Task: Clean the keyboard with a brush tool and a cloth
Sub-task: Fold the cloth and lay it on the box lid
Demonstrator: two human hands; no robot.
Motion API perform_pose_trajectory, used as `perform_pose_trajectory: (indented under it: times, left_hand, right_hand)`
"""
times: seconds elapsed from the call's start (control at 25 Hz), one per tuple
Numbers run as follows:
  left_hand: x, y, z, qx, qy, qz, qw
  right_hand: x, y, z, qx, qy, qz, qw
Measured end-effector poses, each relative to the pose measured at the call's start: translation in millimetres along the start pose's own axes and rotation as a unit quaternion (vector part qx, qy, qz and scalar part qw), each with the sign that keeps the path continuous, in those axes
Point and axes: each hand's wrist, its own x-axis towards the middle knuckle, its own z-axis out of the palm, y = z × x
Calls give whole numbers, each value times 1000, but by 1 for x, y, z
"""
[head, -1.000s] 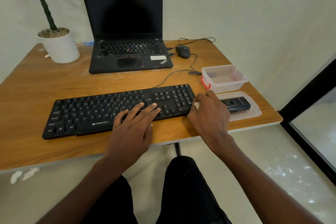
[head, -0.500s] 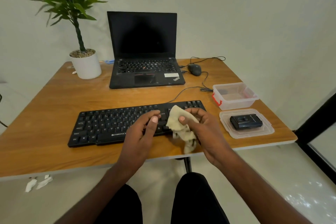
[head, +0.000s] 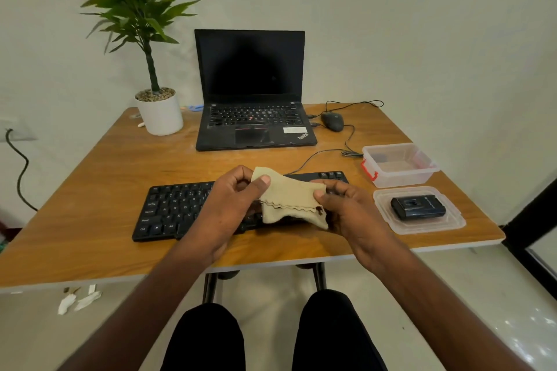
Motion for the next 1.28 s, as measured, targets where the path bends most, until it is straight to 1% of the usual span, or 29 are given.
perform_pose_trajectory:
  times: [0.12,0.2,0.32,0.4,0.52,0.6,0.72,0.8,0.88,0.96,1.0,1.04,1.16,1.28]
  left_hand:
    - [-1,-2,1,-121,-21,-64,990]
    - [-2,-7,2,-134,-36,-73,988]
    - [0,-11,1,-153,-71,-91,981]
    - [0,-11,0,-178,-76,-98,976]
    - [1,-13,2,-193,-65,-103,974]
    - [2,-15,4,-167,-46,-92,980]
    - [-1,-10,10,-89,-42,-60,993]
    - [-2,-2,21,8,-47,-20,999]
    - [1,3,42,127,-32,48,990]
    - [9,3,76,221,-6,121,968]
    - [13,0,97,237,-5,145,961]
    - [17,-4,119,233,-12,160,959]
    - [30,-16,183,212,-28,178,960]
    - [42,-26,224,261,-38,199,944]
  right_hand:
    - [-1,1,2,28,-29,7,999]
    - [-3,3,5,18,-31,-9,999]
    - [-1,4,5,12,28,-43,999]
    - [2,2,1,27,50,-42,997]
    - [3,2,-2,52,4,-6,999]
    - [4,4,-3,42,-11,-6,999]
    - [5,-1,-11,-11,3,-17,1000]
    - [3,-7,-27,-43,0,-36,998]
    - [-5,-15,-51,-116,11,-86,989]
    - [-13,-22,-83,-195,76,-131,969]
    - [-18,-26,-101,-219,119,-144,958]
    - [-22,-29,-119,-225,153,-156,950]
    - [-25,-35,-170,-191,224,-175,939]
    - [-18,-25,-213,-198,277,-167,925]
